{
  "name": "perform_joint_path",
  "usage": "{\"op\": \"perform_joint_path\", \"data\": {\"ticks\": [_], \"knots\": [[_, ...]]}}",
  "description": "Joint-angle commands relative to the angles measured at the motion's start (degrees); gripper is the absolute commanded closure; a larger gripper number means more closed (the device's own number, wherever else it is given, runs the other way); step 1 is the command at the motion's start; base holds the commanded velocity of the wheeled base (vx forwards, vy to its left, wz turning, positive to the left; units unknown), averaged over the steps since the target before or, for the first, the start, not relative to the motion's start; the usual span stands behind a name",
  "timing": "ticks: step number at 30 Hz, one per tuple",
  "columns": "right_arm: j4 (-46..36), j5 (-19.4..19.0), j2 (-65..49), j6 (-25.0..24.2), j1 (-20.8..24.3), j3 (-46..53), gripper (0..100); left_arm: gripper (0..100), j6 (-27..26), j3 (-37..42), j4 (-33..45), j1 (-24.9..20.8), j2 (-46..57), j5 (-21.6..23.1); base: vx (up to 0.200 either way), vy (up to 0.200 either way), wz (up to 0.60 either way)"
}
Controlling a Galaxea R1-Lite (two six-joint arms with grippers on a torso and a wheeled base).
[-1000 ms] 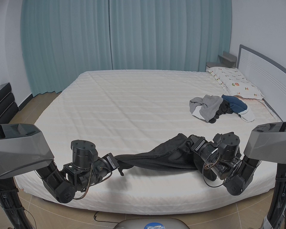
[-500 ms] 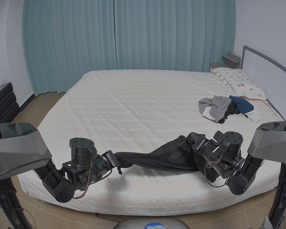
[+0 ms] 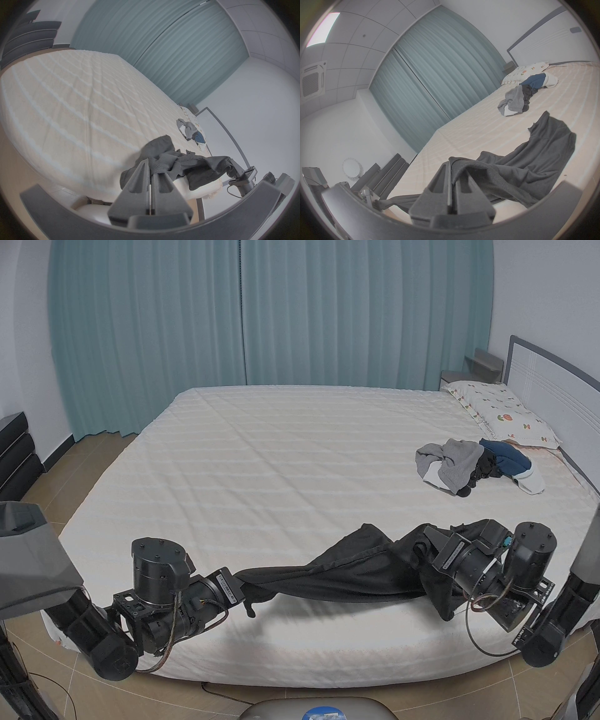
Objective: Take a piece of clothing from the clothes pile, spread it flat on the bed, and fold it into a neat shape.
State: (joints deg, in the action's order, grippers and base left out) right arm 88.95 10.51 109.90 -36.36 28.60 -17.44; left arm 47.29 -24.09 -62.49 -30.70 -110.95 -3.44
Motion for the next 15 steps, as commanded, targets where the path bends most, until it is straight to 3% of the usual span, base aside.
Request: {"op": "perform_joint_path", "data": {"ticks": [1, 8, 12, 14, 15], "knots": [[-3.0, 0.6, -15.5, 1.8, 3.0, 5.4, 100, 100, -4.4, 5.1, 2.5, -0.6, 12.3, -0.1, -0.2, 0.0, 0.0], [-18.9, 2.5, -34.4, 4.0, 6.2, -1.1, 100, 100, -6.9, 0.4, 15.2, -0.6, 25.3, -1.4, -0.029, 0.0, 0.0], [-33.4, 2.9, -43.3, 5.0, 5.9, -12.5, 100, 100, -7.1, -9.8, 28.5, 0.2, 31.7, -1.5, 0.0, 0.0, 0.0], [-36.0, 2.9, -44.4, 5.0, 5.3, -15.5, 100, 100, -7.1, -13.4, 31.9, 0.7, 32.9, -1.7, 0.0, 0.0, 0.0], [-39.7, 2.0, -45.3, 5.0, 2.7, -21.1, 100, 100, -7.2, -20.4, 38.2, 3.4, 34.7, -1.3, 0.0, 0.0, 0.0]]}}
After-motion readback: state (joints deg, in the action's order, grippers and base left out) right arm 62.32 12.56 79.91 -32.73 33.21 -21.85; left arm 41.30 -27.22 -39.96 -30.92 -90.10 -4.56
